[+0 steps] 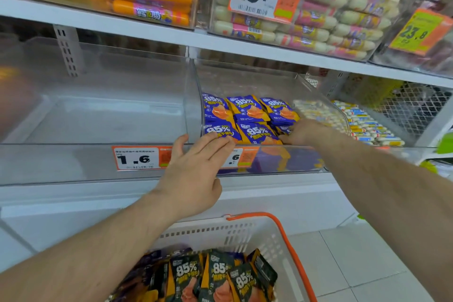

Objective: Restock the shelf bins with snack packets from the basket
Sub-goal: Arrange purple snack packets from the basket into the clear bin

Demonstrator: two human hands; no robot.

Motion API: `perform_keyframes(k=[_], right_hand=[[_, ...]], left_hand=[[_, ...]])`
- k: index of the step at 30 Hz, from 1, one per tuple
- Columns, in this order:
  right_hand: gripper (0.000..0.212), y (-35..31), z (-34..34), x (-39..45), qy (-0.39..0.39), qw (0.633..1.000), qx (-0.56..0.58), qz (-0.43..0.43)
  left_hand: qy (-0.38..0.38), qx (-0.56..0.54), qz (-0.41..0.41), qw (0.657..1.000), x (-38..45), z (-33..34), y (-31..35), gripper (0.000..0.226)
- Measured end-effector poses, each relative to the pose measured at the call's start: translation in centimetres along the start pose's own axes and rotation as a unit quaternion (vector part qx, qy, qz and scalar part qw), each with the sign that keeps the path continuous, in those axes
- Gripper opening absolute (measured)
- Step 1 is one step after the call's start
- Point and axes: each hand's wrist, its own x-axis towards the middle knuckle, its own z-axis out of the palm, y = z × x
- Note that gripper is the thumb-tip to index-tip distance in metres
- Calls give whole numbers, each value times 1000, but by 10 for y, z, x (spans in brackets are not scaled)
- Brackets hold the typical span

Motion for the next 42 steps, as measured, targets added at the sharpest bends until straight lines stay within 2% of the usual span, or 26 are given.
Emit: perform_keyframes(k=[7, 9, 13, 15, 16, 18, 19, 20, 21, 22, 23, 25, 26, 28, 31, 34, 37, 39, 42], right_hand=[[57, 0, -6, -8, -34, 999, 30, 19], [54, 0, -6, -10, -41, 997, 51, 36], [42, 2, -5, -17, -5, 988, 143, 53], [37, 6, 0, -17, 46, 976, 202, 72], [35, 8, 2, -18, 98, 969, 215, 75], [33, 4, 13, -23, 315, 920, 231, 29], [31, -6, 20, -32, 432, 875, 217, -25], [26, -20, 26, -46, 513, 827, 209, -92], [22, -37, 35, -63, 547, 791, 213, -170], [20, -54, 46, -79, 543, 774, 227, -234], [19, -70, 62, -89, 524, 768, 244, -274], [21, -97, 98, -106, 447, 788, 290, -309], [23, -109, 118, -112, 397, 806, 307, -315], [28, -133, 162, -123, 275, 852, 313, -316], [31, -166, 219, -138, 45, 897, 298, -323], [34, -193, 255, -162, -131, 894, 268, -335], [32, -217, 274, -181, -231, 882, 262, -316], [30, -230, 280, -189, -265, 879, 245, -311], [46, -241, 283, -201, -305, 869, 152, -358]], left_hand=[[-16, 1, 6, 1000, -1, -1, 0, 77], [-41, 6, 14, 999, -2, -3, -1, 79], [-60, -18, -5, 998, -3, -6, -2, 79], [-3, -17, 10, 1000, -5, -10, 2, 66], [53, -27, 26, 998, -7, -11, 4, 55], [149, -59, 62, 985, -13, -9, 7, 37], [160, -69, 77, 982, -17, -7, 9, 33], [141, -77, 87, 983, -22, -6, 11, 32], [86, -83, 90, 989, -27, -5, 14, 33], [-6, -87, 77, 993, -32, -5, 15, 35], [-121, -81, 48, 988, -38, -3, 14, 37], [-338, -52, 12, 940, -51, -3, 6, 35], [-418, -45, 5, 907, -57, -4, 2, 29], [-498, -43, 10, 866, -72, -6, -3, 9], [-541, -54, -3, 840, -92, -8, -10, 15], [-531, -66, -18, 845, -102, -13, -16, 15], [-541, -62, -37, 838, -110, -17, -21, 24], [-538, -61, -33, 840, -114, -17, -23, 17], [-534, -54, -41, 843, -119, -15, -27, 21]])
